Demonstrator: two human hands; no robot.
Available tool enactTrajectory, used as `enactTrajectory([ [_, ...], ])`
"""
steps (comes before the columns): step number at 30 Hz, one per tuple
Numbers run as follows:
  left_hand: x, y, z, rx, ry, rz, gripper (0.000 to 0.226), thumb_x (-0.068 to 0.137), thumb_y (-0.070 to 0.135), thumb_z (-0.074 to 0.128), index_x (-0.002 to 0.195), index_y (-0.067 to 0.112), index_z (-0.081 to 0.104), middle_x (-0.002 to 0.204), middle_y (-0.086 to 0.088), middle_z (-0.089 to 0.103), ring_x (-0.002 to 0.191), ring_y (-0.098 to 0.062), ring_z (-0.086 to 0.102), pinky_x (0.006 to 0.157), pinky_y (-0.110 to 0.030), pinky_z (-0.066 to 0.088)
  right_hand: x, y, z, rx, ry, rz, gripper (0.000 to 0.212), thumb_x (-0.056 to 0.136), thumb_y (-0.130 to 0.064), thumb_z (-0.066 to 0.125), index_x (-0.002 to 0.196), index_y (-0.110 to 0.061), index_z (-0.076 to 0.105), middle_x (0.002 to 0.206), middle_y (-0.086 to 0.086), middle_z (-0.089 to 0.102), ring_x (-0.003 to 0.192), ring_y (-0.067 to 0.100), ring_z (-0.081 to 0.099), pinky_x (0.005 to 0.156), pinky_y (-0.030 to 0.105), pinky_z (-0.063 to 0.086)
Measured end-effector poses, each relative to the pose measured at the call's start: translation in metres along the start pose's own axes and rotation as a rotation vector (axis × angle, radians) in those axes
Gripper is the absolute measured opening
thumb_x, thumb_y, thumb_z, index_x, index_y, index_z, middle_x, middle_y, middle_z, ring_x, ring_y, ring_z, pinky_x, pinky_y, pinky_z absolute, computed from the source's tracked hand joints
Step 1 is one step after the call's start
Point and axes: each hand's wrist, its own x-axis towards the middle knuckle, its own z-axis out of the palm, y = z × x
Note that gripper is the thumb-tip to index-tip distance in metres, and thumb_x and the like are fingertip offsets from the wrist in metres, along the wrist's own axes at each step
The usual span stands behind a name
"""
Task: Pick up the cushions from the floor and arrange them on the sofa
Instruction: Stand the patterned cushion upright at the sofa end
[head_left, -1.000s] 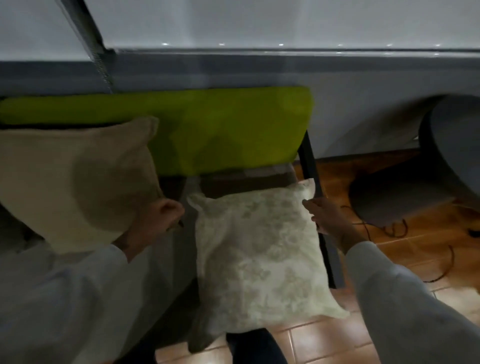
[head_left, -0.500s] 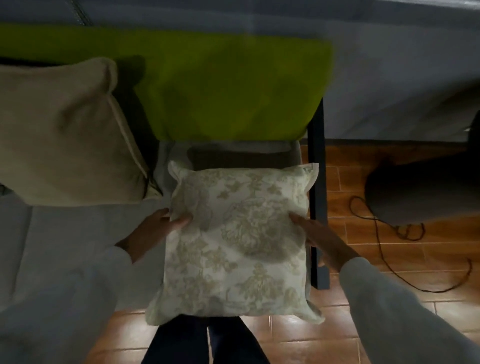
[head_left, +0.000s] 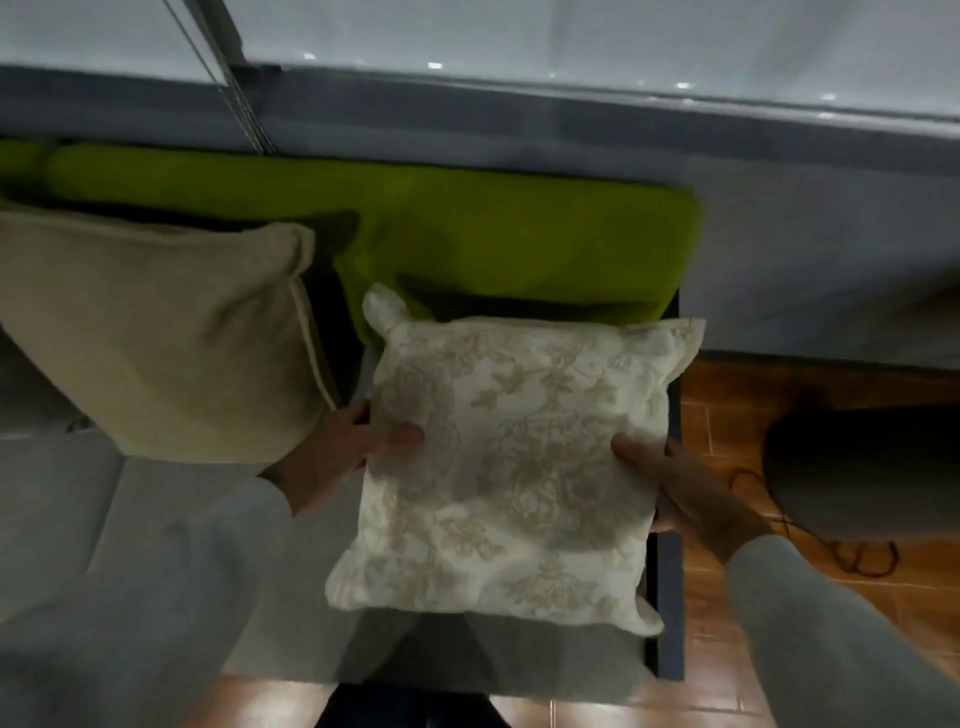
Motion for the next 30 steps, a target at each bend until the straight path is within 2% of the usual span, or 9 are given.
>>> enactTrajectory([
  [2,0.003,0.037,-0.005,-0.012,0.037,0.080,0.099,0.049,0.044,0.097,0.137,0.020,0.059,0.122,-0.001,0.076,0.104,-0.022,0.074,0.083,-0.036,0.062,0.004,-0.033,-0.002,0.010,0.032,-0.082,0.093,0.055,-0.052,0.102,0.135,-0.032,0.061,0.127,0.002,0.076,0.110,0.034,0.075,0.087,0.067,0.059],
  [7,0.009,0.094,-0.018,0.043,0.112,0.172,0.119,0.045,0.042,0.099,0.149,0.024,0.043,0.145,-0.003,0.058,0.132,-0.030,0.055,0.108,-0.055,0.046,0.010,-0.100,0.006,-0.034,0.027,-0.264,0.083,0.060,-0.041,0.102,0.133,-0.040,0.062,0.125,-0.004,0.076,0.112,0.029,0.074,0.087,0.054,0.063],
  [11,0.022,0.092,-0.021,0.097,0.110,0.171,0.107,0.067,0.021,0.093,0.155,0.022,0.032,0.156,-0.003,0.045,0.142,-0.028,0.044,0.115,-0.051,0.039,0.025,-0.106,0.019,-0.143,0.058,-0.261,0.111,0.062,-0.027,0.101,0.155,-0.025,0.040,0.147,0.003,0.060,0.130,0.033,0.059,0.105,0.058,0.052],
  [14,0.027,0.093,-0.026,0.077,0.105,0.227,0.104,0.072,0.013,0.089,0.156,0.028,0.030,0.158,0.001,0.042,0.143,-0.024,0.043,0.113,-0.049,0.042,0.034,-0.104,0.027,-0.180,0.101,-0.263,0.114,0.069,-0.013,0.095,0.160,-0.020,0.027,0.154,0.006,0.050,0.137,0.034,0.052,0.104,0.053,0.052],
  [17,0.032,0.105,-0.039,-0.040,0.095,0.359,0.086,0.079,0.019,0.083,0.152,0.033,0.038,0.144,0.013,0.056,0.129,-0.008,0.057,0.097,-0.031,0.055,0.027,-0.112,0.023,-0.090,0.067,-0.284,0.089,0.075,-0.013,0.090,0.148,-0.036,0.046,0.138,-0.010,0.066,0.123,0.018,0.066,0.079,0.033,0.060],
  [19,0.040,0.120,-0.048,-0.187,0.130,0.364,0.060,0.087,0.022,0.074,0.142,0.032,0.053,0.135,0.009,0.066,0.124,-0.016,0.063,0.094,-0.032,0.056,0.016,-0.128,0.015,-0.017,0.051,-0.391,0.063,0.084,-0.020,0.082,0.133,-0.051,0.056,0.125,-0.019,0.074,0.112,0.010,0.072,0.073,0.029,0.061],
  [22,0.052,0.138,-0.063,-0.283,0.205,0.356,0.039,0.094,0.024,0.064,0.133,0.029,0.062,0.129,0.001,0.071,0.118,-0.023,0.068,0.098,-0.040,0.055,0.005,-0.157,0.003,0.199,0.147,-0.490,0.044,0.096,-0.026,0.069,0.138,-0.031,0.059,0.129,-0.001,0.074,0.116,0.024,0.072,0.090,0.048,0.058],
  [25,0.058,0.143,-0.069,-0.196,0.254,0.391,0.027,0.096,0.026,0.065,0.123,0.023,0.067,0.116,0.003,0.076,0.109,-0.017,0.072,0.094,-0.038,0.057,-0.001,-0.179,0.002,0.203,0.312,-0.510,0.014,0.101,-0.026,0.065,0.113,-0.020,0.067,0.104,0.000,0.079,0.105,0.024,0.075,0.074,0.035,0.063],
  [30,0.057,0.147,-0.071,-0.262,0.418,0.454,0.008,0.095,0.022,0.068,0.091,0.022,0.074,0.087,0.008,0.081,0.091,-0.017,0.077,0.070,-0.024,0.060,-0.006,-0.188,-0.001,0.207,0.437,-0.501,0.007,0.102,-0.016,0.062,0.098,-0.015,0.069,0.099,0.005,0.073,0.099,0.024,0.069,0.083,0.040,0.060],
])
